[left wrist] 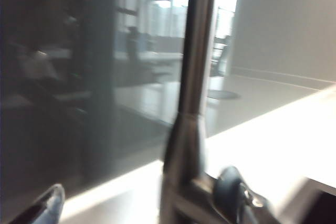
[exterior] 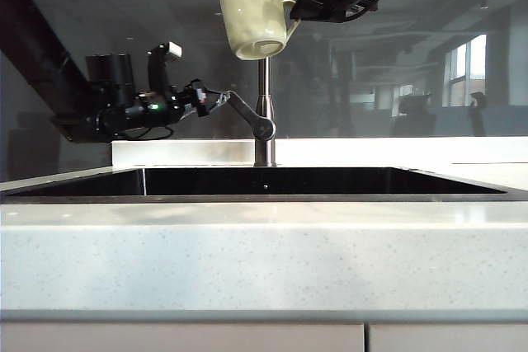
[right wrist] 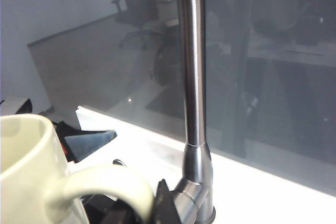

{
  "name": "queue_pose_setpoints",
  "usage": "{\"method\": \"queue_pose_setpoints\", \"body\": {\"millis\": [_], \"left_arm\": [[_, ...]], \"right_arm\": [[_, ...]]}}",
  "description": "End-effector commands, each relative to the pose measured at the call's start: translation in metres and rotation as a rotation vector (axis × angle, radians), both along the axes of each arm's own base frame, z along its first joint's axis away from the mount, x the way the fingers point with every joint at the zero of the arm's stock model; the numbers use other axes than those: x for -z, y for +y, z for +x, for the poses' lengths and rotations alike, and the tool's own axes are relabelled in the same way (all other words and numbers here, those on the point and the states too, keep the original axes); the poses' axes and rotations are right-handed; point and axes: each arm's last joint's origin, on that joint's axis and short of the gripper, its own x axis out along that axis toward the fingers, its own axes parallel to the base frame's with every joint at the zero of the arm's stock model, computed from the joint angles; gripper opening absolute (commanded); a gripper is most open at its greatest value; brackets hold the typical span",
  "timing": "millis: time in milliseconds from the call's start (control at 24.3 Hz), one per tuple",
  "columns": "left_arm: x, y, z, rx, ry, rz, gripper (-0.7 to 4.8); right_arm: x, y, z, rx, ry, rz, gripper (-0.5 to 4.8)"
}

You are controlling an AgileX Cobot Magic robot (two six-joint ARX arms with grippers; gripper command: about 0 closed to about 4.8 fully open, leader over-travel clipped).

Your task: Pick up the mug next to the sink, go to the faucet to get some water, pour the water into the sink, and finally put the mug back to its place.

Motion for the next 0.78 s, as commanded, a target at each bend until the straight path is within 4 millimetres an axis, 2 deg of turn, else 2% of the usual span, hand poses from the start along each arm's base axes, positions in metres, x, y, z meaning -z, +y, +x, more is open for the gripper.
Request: {"method": "queue_pose_setpoints", "body": {"millis": [41,165,494,577,783], "left_arm": [[-0.005,-0.004,-0.005,0.196,0.019,0.03,4.22],[-0.004,-0.006,-0.007,0.284,0.027,0.06,4.22],[-0.002,0.002,-0.006,0.302,0.055,0.066,4.22],[-0.001,0.019,-0.003,0.277,0.091,0.055,4.22],[-0.001,0.042,-0.002,0.312,0.17,0.028,4.22]], "right_arm": [[-0.023,-0.01,-0.003,0.017,-0.1,0.053,-0.01],[-0.025,-0.019,-0.002,0.038,-0.11,0.039,-0.01],[-0.035,-0.042,-0.015,0.077,-0.138,-0.331,-0.01],[-0.042,-0.046,-0.023,0.118,-0.151,-0.411,-0.01],[-0.045,-0.046,-0.025,0.141,-0.206,-0.548,-0.01]]}}
